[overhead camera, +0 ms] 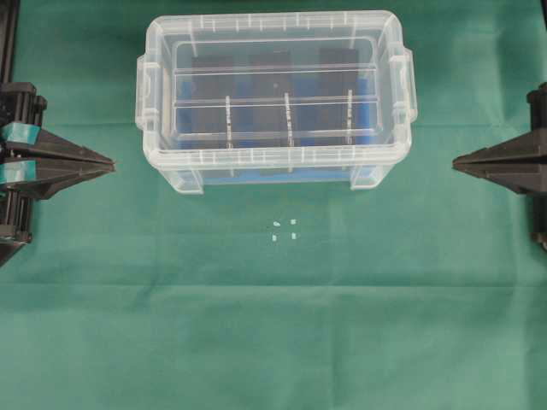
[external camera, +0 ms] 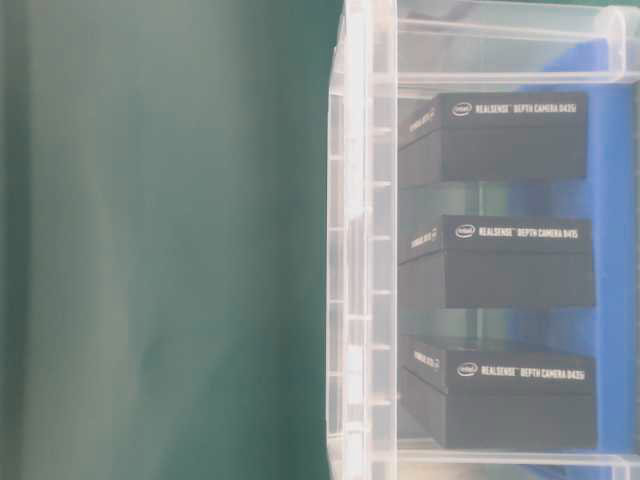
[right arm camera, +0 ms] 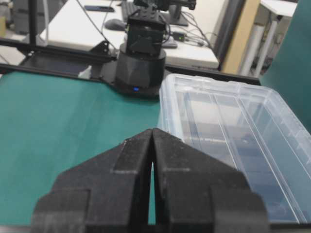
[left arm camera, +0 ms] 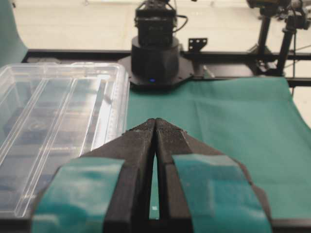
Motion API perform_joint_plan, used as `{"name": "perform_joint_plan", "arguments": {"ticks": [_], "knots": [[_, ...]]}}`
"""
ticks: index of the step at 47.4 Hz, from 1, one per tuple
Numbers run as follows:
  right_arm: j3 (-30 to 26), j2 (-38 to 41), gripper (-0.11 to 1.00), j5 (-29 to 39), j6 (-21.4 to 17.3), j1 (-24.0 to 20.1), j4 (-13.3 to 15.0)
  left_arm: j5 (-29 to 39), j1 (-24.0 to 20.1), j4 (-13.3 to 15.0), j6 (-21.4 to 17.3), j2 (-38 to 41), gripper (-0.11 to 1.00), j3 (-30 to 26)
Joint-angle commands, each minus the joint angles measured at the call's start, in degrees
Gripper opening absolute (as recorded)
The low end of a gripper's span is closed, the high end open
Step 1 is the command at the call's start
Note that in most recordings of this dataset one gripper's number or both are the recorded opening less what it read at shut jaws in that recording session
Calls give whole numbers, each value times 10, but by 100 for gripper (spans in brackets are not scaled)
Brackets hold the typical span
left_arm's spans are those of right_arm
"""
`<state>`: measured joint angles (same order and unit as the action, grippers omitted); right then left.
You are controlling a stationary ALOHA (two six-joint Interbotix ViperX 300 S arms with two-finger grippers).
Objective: Clamp the lid of the box with both arms, then lift and open it.
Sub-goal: 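Raise both grippers from rest and turn them toward the box ends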
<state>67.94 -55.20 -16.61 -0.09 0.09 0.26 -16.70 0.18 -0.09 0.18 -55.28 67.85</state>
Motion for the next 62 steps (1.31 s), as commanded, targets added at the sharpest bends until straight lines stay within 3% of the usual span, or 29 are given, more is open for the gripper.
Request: {"name": "perform_joint_plan", "arguments": {"ticks": [1, 9, 19, 30, 51, 62], "knots": [[-19, 7, 0, 4, 7, 3, 1, -3, -3, -4, -3, 6, 2, -15], [-40, 17, 0, 49, 8, 3, 11, -2, -2, -5, -4, 7, 2, -15], [-50, 19, 0, 57, 9, 20, 11, -1, -9, -4, -7, 7, 2, -17], [-54, 18, 0, 58, 11, 98, 11, 3, -64, -5, -11, 7, 2, -20], [-69, 19, 0, 98, 12, 266, 19, 33, -226, -5, -11, 7, 2, -25], [-69, 26, 0, 112, 9, 319, 19, 64, -261, -5, -7, 7, 2, -29]]}}
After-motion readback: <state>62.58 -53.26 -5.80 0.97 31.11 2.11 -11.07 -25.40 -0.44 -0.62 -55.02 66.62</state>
